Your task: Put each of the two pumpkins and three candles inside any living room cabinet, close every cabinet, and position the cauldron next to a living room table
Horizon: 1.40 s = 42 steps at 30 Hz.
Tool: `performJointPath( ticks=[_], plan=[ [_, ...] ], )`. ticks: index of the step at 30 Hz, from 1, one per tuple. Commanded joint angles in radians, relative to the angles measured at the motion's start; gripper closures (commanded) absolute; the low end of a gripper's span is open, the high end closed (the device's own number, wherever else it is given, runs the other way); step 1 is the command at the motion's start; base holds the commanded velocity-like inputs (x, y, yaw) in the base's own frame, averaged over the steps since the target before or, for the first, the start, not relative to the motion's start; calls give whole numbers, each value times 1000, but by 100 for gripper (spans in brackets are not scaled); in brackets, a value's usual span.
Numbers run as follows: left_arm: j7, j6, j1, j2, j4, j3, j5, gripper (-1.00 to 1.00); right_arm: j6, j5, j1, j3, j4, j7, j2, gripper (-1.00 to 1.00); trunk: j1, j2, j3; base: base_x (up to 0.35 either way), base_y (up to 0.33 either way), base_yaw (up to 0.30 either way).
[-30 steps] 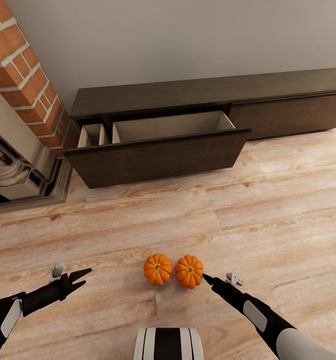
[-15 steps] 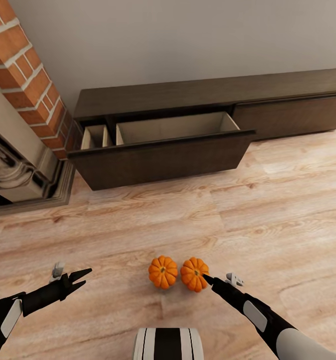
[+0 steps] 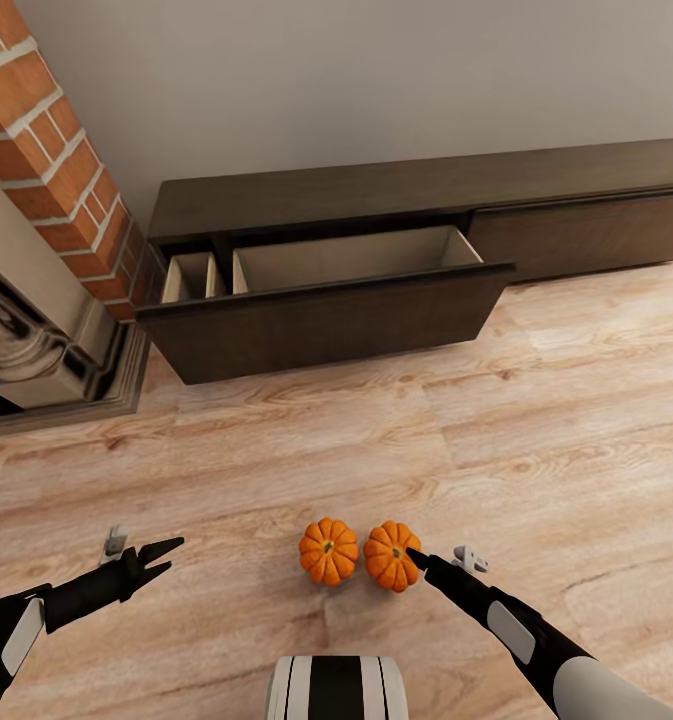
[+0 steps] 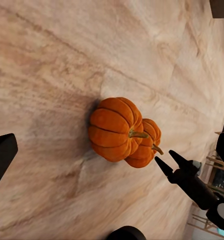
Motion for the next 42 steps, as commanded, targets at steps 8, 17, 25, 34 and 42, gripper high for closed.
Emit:
performJointPath(
  ticks=[8,17,25,34,42],
  plan=[
    [2,7,0,0,0,0,1,-100,3,-10,0,3,0,0,-1,-100,0,0,-1,14,6,0],
    [7,7,0,0,0,1,-1,-100,1,-10,0,3,0,-2,-1,-100,0,0,-1,32,59,0],
    [0,7,0,-1,0,1,0,-100,-1,-10,0,3,0,-3,-1,-100,0,0,-1,47,61,0],
    [-5,7,0,0,0,1,1,-100,-1,-10,0,3,0,-8,-1,-100,0,0,-1,19,18,0],
    [-6,7,0,0,-1,1,5,-100,-2,-10,0,3,0,-10,-1,-100,0,0,-4,0,0,0]
  ],
)
